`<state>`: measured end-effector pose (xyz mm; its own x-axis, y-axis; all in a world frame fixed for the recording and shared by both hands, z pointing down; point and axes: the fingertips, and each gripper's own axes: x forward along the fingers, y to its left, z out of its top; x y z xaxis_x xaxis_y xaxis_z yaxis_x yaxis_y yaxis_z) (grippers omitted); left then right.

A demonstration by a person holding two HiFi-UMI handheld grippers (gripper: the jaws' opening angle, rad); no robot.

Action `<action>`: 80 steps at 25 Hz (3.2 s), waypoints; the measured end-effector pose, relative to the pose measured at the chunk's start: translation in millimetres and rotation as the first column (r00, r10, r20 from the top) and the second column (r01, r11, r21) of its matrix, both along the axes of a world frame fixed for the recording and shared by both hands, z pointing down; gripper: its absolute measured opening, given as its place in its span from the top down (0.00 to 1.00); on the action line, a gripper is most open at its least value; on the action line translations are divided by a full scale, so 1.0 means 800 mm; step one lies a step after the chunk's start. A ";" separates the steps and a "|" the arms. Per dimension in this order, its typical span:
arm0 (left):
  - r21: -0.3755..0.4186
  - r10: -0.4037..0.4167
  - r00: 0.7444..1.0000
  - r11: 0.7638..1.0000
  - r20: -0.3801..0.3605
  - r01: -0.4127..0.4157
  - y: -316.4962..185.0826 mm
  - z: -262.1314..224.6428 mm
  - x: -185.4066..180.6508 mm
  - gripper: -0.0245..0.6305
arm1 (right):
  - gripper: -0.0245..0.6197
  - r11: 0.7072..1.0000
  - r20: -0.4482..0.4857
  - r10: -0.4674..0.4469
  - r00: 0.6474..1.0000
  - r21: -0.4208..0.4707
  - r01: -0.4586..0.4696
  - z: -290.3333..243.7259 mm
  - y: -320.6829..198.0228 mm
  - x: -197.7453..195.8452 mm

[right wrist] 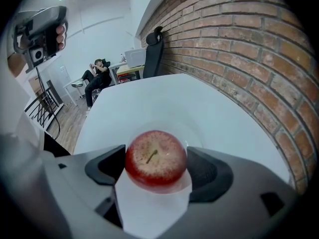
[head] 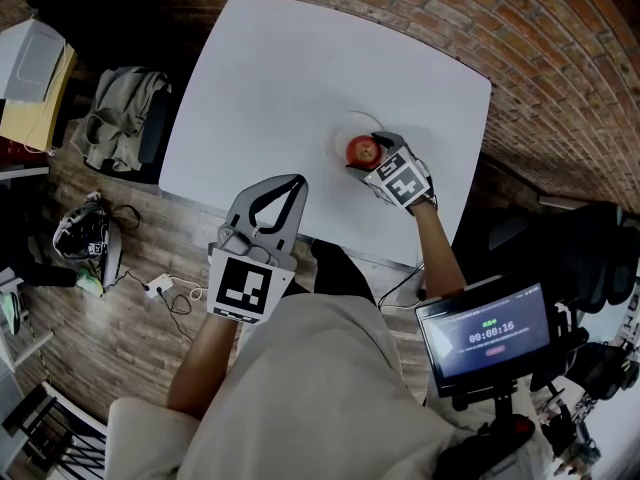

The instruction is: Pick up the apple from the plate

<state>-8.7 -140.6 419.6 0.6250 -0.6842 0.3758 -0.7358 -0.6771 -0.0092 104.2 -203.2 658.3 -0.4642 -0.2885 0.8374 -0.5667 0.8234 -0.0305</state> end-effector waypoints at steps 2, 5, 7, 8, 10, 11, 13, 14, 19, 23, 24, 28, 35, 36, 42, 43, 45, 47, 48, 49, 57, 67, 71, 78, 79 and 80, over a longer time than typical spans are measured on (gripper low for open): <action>-0.002 -0.001 1.000 1.000 0.000 0.001 0.000 0.000 0.000 0.96 | 0.40 1.000 0.008 0.010 1.000 0.002 -0.010 0.000 0.000 0.000; -0.001 -0.001 1.000 1.000 0.001 0.001 0.001 0.000 0.001 0.96 | 0.39 0.999 0.021 0.034 0.999 0.004 -0.034 -0.001 -0.002 0.003; -0.001 -0.003 1.000 1.000 0.000 0.003 0.001 0.000 0.001 0.96 | 0.40 0.999 0.021 0.045 0.999 0.004 -0.045 -0.001 -0.003 0.004; 0.000 -0.003 1.000 1.000 0.001 0.003 0.000 0.000 0.001 0.96 | 0.40 0.999 0.021 0.049 0.999 0.005 -0.049 -0.001 -0.004 0.004; 0.000 -0.002 1.000 1.000 0.002 0.002 -0.001 0.000 0.000 0.96 | 0.39 0.998 0.028 0.061 0.998 0.007 -0.062 -0.002 -0.005 0.005; 0.000 -0.002 1.000 1.000 0.002 0.002 -0.001 0.000 0.000 0.96 | 0.39 0.998 0.034 0.070 0.997 0.006 -0.070 -0.003 -0.006 0.005; 0.000 -0.001 1.000 1.000 0.002 0.001 -0.003 0.000 -0.001 0.96 | 0.40 0.996 0.047 0.083 0.995 0.007 -0.084 -0.006 -0.008 0.005; 0.000 -0.001 1.000 1.000 0.001 0.001 -0.004 -0.001 -0.001 0.96 | 0.40 0.996 0.050 0.087 0.995 0.010 -0.087 -0.008 -0.010 0.005; 0.001 0.006 1.000 1.000 -0.001 -0.006 -0.006 0.000 0.001 0.96 | 0.39 0.994 0.057 0.103 0.993 0.026 -0.104 -0.013 -0.015 0.008; 0.007 0.015 1.000 1.000 -0.006 -0.015 -0.003 -0.003 -0.001 0.96 | 0.40 0.993 0.056 0.110 0.992 0.035 -0.112 -0.021 -0.012 0.003; 0.012 0.017 1.000 1.000 -0.008 -0.017 0.001 -0.005 -0.003 0.96 | 0.40 0.993 0.054 0.110 0.993 0.040 -0.112 -0.025 -0.009 0.001; 0.025 0.026 1.000 0.999 -0.017 -0.026 0.011 -0.015 -0.008 0.96 | 0.40 0.991 0.049 0.120 0.992 0.054 -0.123 -0.039 0.002 -0.005; 0.046 0.044 0.999 0.998 -0.030 -0.043 0.015 -0.020 -0.012 0.96 | 0.40 0.984 0.060 0.150 0.987 0.086 -0.155 -0.063 0.009 -0.008; 0.049 0.046 0.998 0.998 -0.031 -0.044 0.015 -0.021 -0.012 0.96 | 0.40 0.984 0.060 0.151 0.987 0.091 -0.156 -0.066 0.011 -0.008; 0.067 0.055 0.998 0.996 -0.039 -0.052 0.020 -0.029 -0.016 0.96 | 0.40 0.979 0.056 0.170 0.984 0.107 -0.175 -0.085 0.026 -0.009; 0.070 0.057 0.998 0.996 -0.040 -0.054 0.022 -0.030 -0.016 0.96 | 0.39 0.978 0.057 0.174 0.983 0.110 -0.179 -0.088 0.029 -0.009; 0.076 0.062 0.997 0.995 -0.040 -0.059 0.025 -0.032 -0.018 0.96 | 0.40 0.975 0.060 0.180 0.982 0.118 -0.186 -0.094 0.034 -0.010; 0.082 0.068 0.997 0.995 -0.041 -0.064 0.029 -0.034 -0.018 0.96 | 0.40 0.973 0.068 0.186 0.980 0.127 -0.194 -0.101 0.039 -0.011; 0.085 0.071 0.997 0.994 -0.042 -0.067 0.030 -0.035 -0.018 0.96 | 0.40 0.971 0.073 0.190 0.979 0.131 -0.198 -0.105 0.040 -0.011; 0.089 0.074 0.996 0.994 -0.042 -0.070 0.032 -0.037 -0.018 0.96 | 0.40 0.969 0.078 0.196 0.977 0.134 -0.205 -0.109 0.042 -0.011; 0.116 0.100 0.994 0.989 -0.048 -0.094 0.042 -0.048 -0.021 0.96 | 0.39 0.945 0.150 0.249 0.957 0.179 -0.274 -0.155 0.060 -0.017; 0.161 0.148 0.988 0.977 -0.043 -0.139 0.058 -0.066 -0.017 0.96 | 0.39 0.912 0.224 0.277 0.934 0.244 -0.329 -0.211 0.090 -0.022; 0.185 0.149 0.988 0.973 -0.041 -0.139 0.060 -0.077 -0.022 0.96 | 0.40 0.898 0.256 0.291 0.922 0.260 -0.355 -0.229 0.104 -0.020; 0.223 0.144 0.988 0.966 -0.050 -0.129 0.056 -0.097 -0.035 0.96 | 0.40 0.860 0.355 0.307 0.883 0.295 -0.417 -0.279 0.124 -0.025; 0.227 0.147 0.988 0.965 -0.054 -0.131 0.057 -0.100 -0.035 0.96 | 0.40 0.853 0.368 0.307 0.878 0.303 -0.425 -0.287 0.127 -0.026; 0.232 0.151 0.987 0.964 -0.057 -0.134 0.057 -0.103 -0.035 0.96 | 0.40 0.846 0.378 0.308 0.873 0.312 -0.433 -0.295 0.130 -0.026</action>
<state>-36.8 -95.0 337.4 0.7421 -0.6480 0.1711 -0.6362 -0.7614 -0.1241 83.3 -98.9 422.0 -0.4681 -0.7518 0.4643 -0.8445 0.5354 0.0156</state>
